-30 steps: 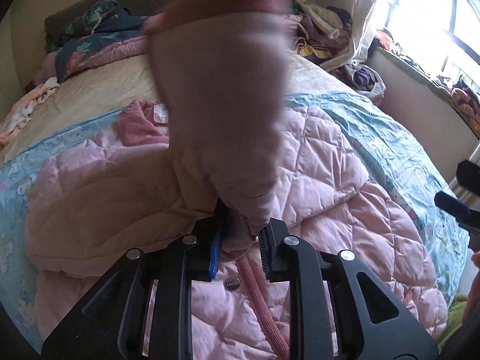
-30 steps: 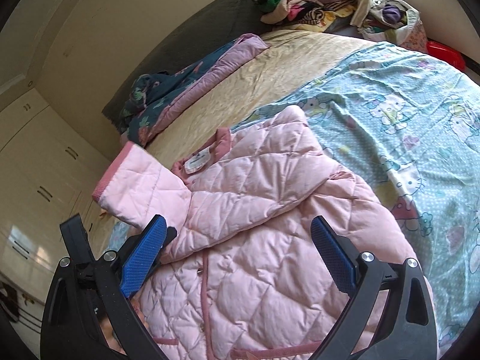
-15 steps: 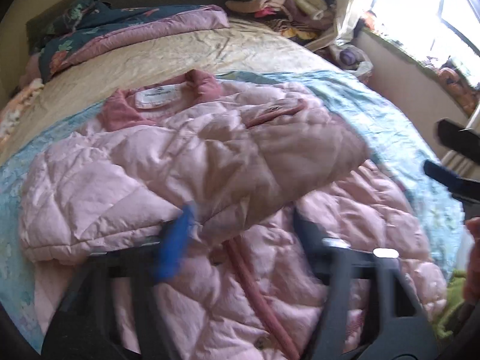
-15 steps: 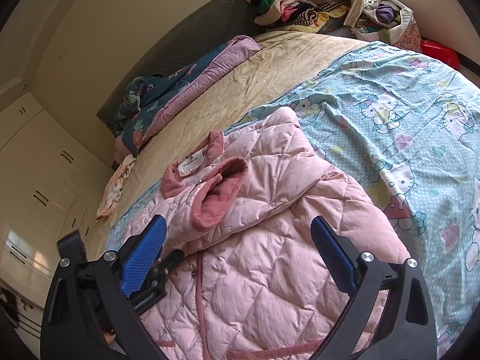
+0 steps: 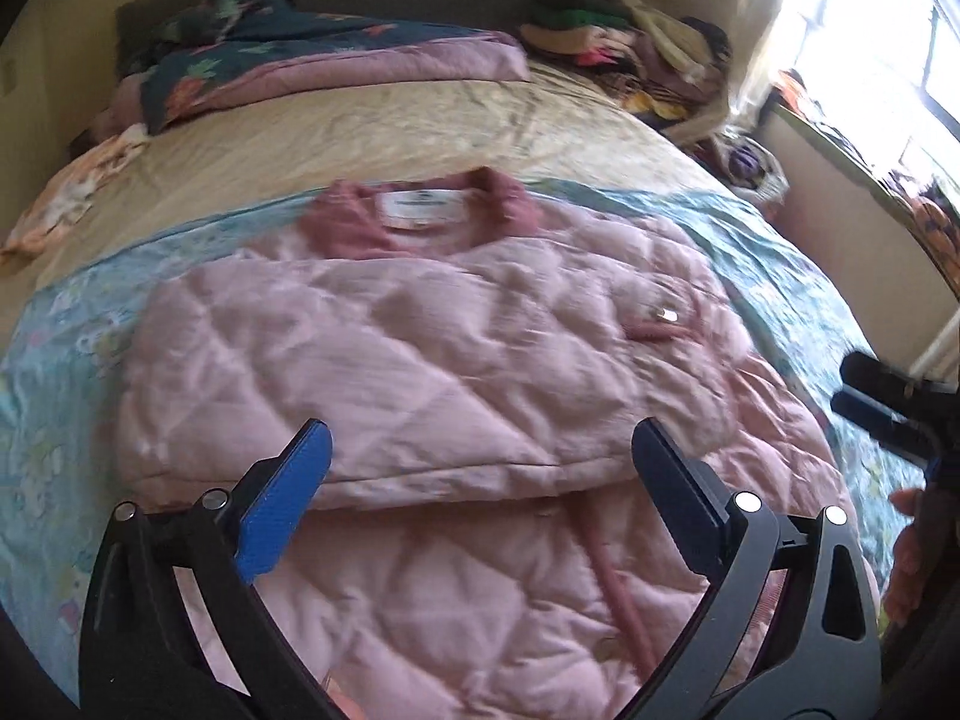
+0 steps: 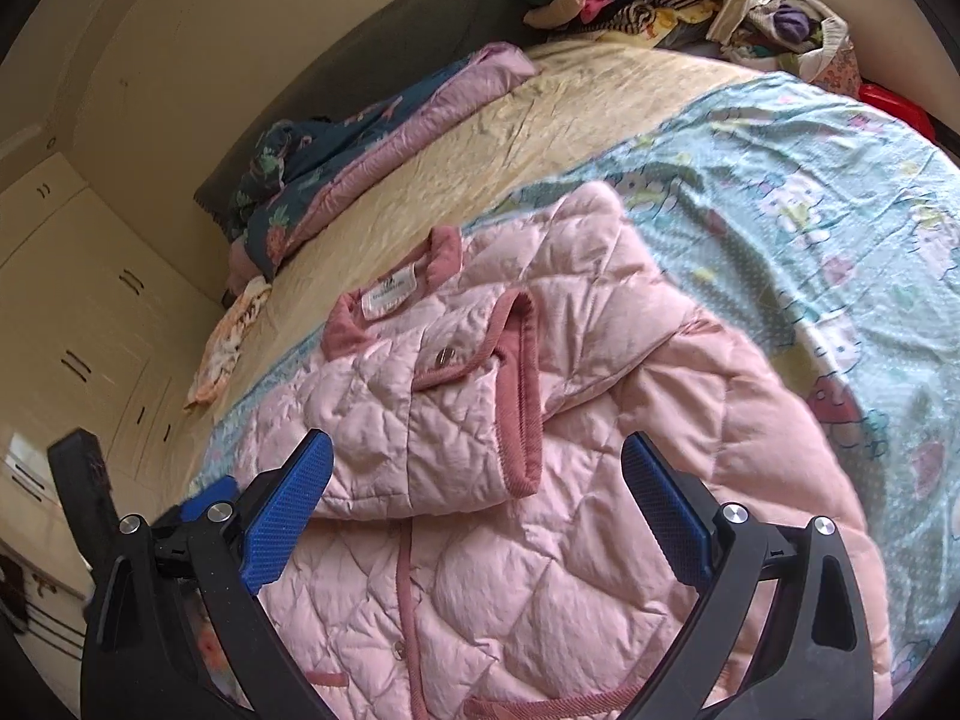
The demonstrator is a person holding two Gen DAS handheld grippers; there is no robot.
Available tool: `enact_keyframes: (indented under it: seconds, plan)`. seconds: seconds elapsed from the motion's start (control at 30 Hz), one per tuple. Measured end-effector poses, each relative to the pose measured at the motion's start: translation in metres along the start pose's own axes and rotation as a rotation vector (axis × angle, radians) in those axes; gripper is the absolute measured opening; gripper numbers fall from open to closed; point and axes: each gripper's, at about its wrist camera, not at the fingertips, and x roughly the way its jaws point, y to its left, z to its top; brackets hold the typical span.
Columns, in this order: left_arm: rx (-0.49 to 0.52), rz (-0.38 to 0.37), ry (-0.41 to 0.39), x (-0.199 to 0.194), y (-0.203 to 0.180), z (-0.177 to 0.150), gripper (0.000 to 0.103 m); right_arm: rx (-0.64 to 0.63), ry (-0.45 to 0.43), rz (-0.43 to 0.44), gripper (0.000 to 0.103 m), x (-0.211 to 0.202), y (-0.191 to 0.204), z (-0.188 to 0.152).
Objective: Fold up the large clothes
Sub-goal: 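Grasp the ribbed cuff of the folded sleeve with the right gripper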
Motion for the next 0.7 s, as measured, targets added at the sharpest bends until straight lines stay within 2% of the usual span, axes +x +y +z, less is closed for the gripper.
enact_keyframes:
  seconds: [0.23, 0.57, 0.63, 0.7]
  plan:
    - [-0.111, 0.056, -0.008, -0.009, 0.055, -0.002, 0.094, 0.063, 0.095, 0.042, 0.096, 0.047, 0.001, -0.009]
    - [-0.200, 0.107, -0.025, -0.017, 0.111, -0.011, 0.094, 0.103, 0.128, 0.016, 0.096, 0.086, 0.001, -0.016]
    - [-0.219, 0.109, -0.026, -0.017, 0.119, -0.014, 0.094, 0.107, 0.128, 0.008, 0.090, 0.092, 0.000, -0.017]
    - [-0.229, 0.111, -0.026, -0.017, 0.123, -0.016, 0.094, 0.107, 0.119, -0.009, 0.077, 0.095, -0.001, -0.018]
